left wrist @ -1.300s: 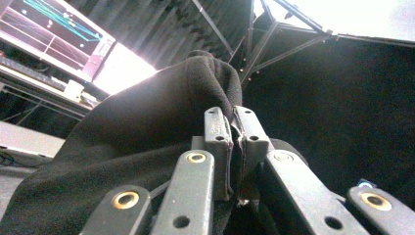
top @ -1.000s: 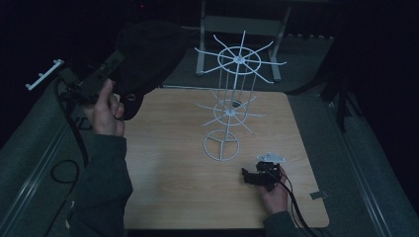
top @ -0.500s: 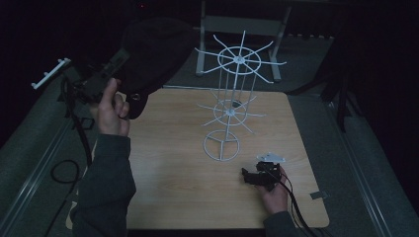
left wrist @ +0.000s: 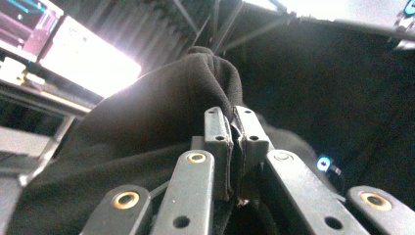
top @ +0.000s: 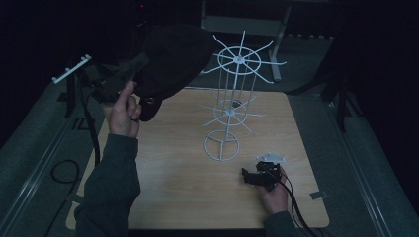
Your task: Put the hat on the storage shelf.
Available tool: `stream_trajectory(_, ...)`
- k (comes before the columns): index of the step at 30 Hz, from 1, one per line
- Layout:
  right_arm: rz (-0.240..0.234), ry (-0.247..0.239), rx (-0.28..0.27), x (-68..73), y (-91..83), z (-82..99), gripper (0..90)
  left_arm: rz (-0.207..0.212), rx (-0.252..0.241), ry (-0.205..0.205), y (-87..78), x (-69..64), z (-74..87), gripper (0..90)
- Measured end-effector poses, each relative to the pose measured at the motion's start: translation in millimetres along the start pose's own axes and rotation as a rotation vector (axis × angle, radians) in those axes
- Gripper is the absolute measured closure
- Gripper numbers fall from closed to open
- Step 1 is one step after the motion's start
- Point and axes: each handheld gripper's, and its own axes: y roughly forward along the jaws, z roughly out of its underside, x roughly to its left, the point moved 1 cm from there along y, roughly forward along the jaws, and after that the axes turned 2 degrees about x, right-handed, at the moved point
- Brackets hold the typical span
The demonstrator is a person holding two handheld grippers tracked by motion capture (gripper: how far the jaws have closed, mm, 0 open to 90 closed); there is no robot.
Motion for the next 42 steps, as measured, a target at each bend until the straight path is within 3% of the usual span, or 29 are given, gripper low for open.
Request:
stream_trajectory(5, 0.0, -0.001, 0.0, -0.1, 0.0, 0.0, 11.2, -0.027, 0.08, 0.036, 6.5, 2.0, 7.4, 86.9)
stream_trajectory(12, 0.001, -0.002, -0.001, -0.1, 0.1, 0.0, 11.2, -0.085, 0.193, 0.162, 17.0, -2.5, 18.4, 86.7)
stream_trajectory(19, 0.0, 0.0, -0.001, 0.0, 0.0, 0.0, 11.2, -0.132, 0.293, 0.246, 23.7, -1.6, 30.3, 85.2)
stream_trajectory(23, -0.002, 0.003, 0.001, 0.2, -0.1, 0.0, 11.2, -0.125, 0.335, 0.246, 28.0, -0.3, 35.9, 79.1)
stream_trajectory(30, -0.002, -0.002, 0.001, 0.2, -0.1, 0.0, 11.2, -0.158, 0.4, 0.222, 31.8, 5.6, 39.9, 65.5)
stream_trajectory(39, -0.003, -0.002, 0.001, 0.3, -0.1, 0.0, 11.2, -0.167, 0.38, 0.22, 25.6, 4.6, 34.0, 52.3)
stream_trajectory(42, -0.002, -0.003, 0.0, 0.1, -0.1, 0.0, 11.2, -0.186, 0.389, 0.242, 20.6, 2.7, 31.6, 49.3)
